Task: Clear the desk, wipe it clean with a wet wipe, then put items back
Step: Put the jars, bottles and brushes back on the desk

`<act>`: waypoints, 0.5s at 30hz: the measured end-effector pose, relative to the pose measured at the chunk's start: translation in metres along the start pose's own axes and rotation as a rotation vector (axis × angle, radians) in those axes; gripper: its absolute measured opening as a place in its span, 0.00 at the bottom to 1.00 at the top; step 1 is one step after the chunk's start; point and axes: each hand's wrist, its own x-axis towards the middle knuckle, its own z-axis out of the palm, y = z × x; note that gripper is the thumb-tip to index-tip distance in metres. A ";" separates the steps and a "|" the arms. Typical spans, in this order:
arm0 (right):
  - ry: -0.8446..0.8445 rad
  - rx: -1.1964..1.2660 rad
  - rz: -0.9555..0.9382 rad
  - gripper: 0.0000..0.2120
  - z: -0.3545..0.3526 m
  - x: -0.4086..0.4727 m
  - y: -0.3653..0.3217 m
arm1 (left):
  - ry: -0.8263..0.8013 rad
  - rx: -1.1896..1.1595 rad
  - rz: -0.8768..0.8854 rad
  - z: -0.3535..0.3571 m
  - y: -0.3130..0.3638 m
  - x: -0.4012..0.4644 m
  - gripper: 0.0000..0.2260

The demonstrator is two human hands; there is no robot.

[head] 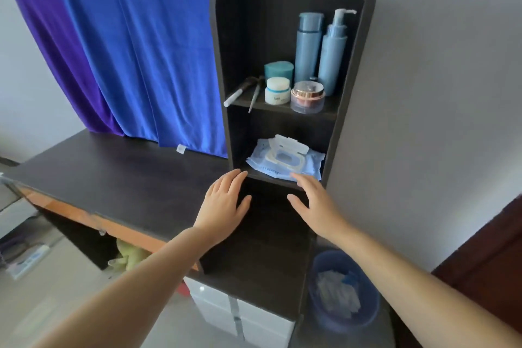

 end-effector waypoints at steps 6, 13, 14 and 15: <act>0.301 0.030 -0.043 0.19 -0.048 0.039 -0.042 | 0.195 -0.190 0.142 -0.042 0.025 0.076 0.23; 0.645 0.014 0.011 0.26 -0.073 0.114 -0.052 | 0.220 -0.364 0.033 -0.070 0.040 0.170 0.22; 0.658 0.038 0.066 0.29 -0.071 0.123 -0.050 | 0.177 -0.332 0.015 -0.069 0.039 0.180 0.23; 0.658 0.064 0.120 0.32 -0.068 0.130 -0.049 | 0.130 -0.293 0.001 -0.067 0.037 0.189 0.23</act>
